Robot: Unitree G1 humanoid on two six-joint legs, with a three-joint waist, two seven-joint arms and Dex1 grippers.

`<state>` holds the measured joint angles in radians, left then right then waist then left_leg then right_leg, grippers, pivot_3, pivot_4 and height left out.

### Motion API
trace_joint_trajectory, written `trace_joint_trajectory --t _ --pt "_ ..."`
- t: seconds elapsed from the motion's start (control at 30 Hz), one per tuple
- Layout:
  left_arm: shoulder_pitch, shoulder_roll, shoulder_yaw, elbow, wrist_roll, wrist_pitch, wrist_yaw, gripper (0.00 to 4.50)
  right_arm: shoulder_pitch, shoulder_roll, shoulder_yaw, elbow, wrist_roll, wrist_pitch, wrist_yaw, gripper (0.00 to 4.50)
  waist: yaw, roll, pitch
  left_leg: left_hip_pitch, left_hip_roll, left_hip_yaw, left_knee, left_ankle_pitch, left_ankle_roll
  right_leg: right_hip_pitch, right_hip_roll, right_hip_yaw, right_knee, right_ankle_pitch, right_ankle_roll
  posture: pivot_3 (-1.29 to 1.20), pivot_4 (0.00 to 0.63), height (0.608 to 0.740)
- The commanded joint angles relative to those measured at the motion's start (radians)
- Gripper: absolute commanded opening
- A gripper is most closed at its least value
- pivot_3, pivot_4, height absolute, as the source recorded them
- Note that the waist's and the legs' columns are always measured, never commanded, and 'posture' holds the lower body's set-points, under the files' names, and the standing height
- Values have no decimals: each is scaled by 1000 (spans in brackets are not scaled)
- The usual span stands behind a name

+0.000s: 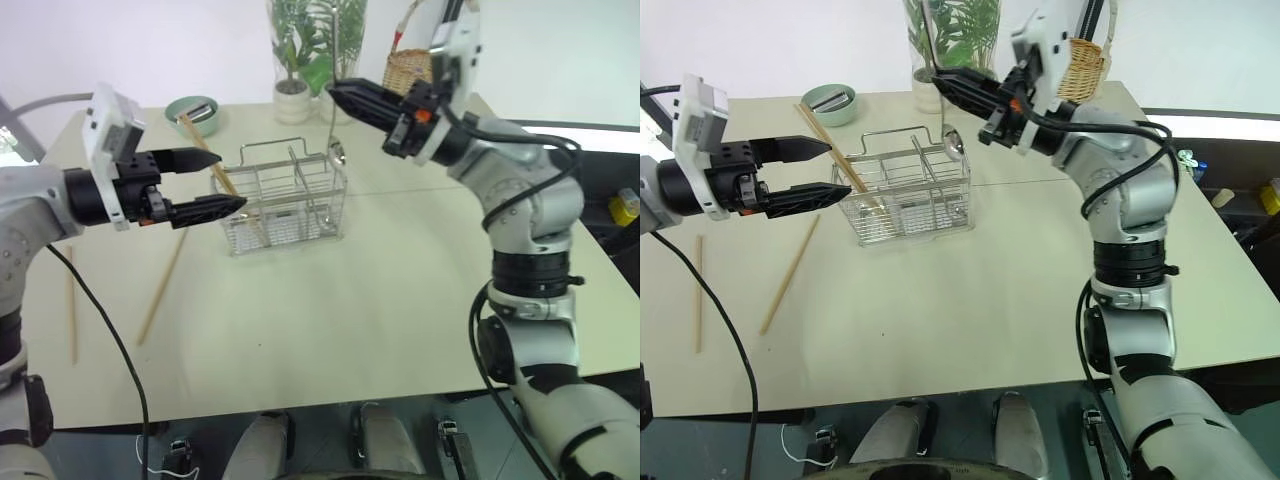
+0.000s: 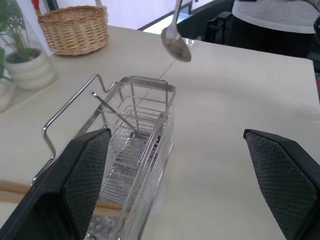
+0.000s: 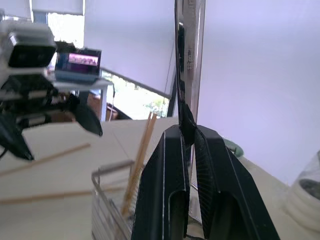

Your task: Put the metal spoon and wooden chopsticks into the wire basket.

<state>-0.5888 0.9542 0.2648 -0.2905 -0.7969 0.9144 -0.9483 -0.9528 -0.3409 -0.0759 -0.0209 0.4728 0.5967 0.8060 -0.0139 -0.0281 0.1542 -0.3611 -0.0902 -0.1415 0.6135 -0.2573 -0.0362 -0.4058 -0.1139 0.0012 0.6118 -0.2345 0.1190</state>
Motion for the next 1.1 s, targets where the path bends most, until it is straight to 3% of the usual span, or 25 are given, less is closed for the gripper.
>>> trace_joint_trajectory --t 0.03,0.37,0.47,0.67,0.9,1.0,1.1 --pt "7 13 51 -26 -11 -22 13 4500 -9 54 22 -11 -6 -30 -63 48 1 0 0 0 0 0 0 0 0 0 0 0 0 0 0 0 150 700" --pt "38 16 93 -68 -45 -10 59 4500 22 145 90 262 -145 -240 -146 48 -5 -1 0 0 0 0 0 0 0 -1 0 0 0 0 0 0 150 700" --pt "48 19 110 -79 -57 -3 74 4500 32 157 94 312 -167 -254 -173 1046 -6 -1 0 -1 0 0 0 0 0 -2 1 0 1 0 0 0 150 700" --pt "89 28 146 -96 -77 4 103 4500 36 129 74 250 -151 -211 -177 4040 -7 0 0 -1 0 0 0 0 0 -2 1 0 0 0 0 0 150 700" --pt "108 7 256 -63 -103 26 214 4500 9 -69 -73 45 106 45 -24 4040 2 -1 0 -3 0 -1 1 0 0 -1 1 -1 -1 0 0 0 150 700" --pt "78 6 331 17 -87 60 341 4500 79 -245 -136 -95 265 182 136 4040 2 0 0 -3 0 -1 0 0 1 -1 1 -1 -1 0 0 0 150 700" --pt "95 38 372 74 -58 110 418 4500 214 -383 -152 -210 326 233 239 4040 1 -2 -1 -3 1 -1 0 -1 2 -1 1 -2 -2 0 0 0 150 700"
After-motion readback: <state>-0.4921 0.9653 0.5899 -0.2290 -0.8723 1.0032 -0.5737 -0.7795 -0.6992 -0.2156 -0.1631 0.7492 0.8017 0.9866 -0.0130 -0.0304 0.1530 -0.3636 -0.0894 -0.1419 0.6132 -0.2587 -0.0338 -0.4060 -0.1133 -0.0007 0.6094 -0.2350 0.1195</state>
